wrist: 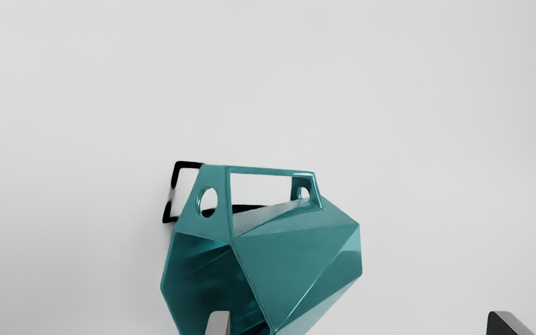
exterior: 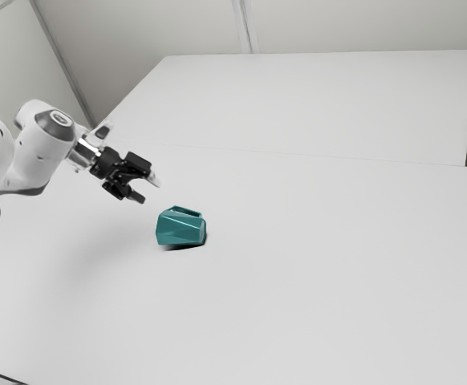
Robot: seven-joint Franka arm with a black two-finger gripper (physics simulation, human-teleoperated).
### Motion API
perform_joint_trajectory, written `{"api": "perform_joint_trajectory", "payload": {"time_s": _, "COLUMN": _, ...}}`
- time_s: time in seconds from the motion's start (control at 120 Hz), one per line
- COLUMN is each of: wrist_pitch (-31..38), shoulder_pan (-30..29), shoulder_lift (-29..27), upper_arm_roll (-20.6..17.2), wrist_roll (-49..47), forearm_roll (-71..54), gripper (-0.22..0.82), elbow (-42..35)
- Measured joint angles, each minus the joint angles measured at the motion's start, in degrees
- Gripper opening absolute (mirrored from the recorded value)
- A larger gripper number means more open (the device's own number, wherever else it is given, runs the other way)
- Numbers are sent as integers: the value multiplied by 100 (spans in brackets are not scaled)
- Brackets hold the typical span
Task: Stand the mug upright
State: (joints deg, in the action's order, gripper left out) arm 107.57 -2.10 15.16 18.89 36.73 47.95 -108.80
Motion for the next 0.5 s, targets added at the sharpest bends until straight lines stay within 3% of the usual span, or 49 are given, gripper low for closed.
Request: {"api": "perform_joint_trajectory", "payload": {"time_s": 0.5, "wrist_pitch": 57, "shoulder_pan": -1, "shoulder_lift": 270, "upper_arm_roll": -8, "wrist_roll": 1308, "forearm_roll": 903, "gripper": 60, "elbow": -687}}
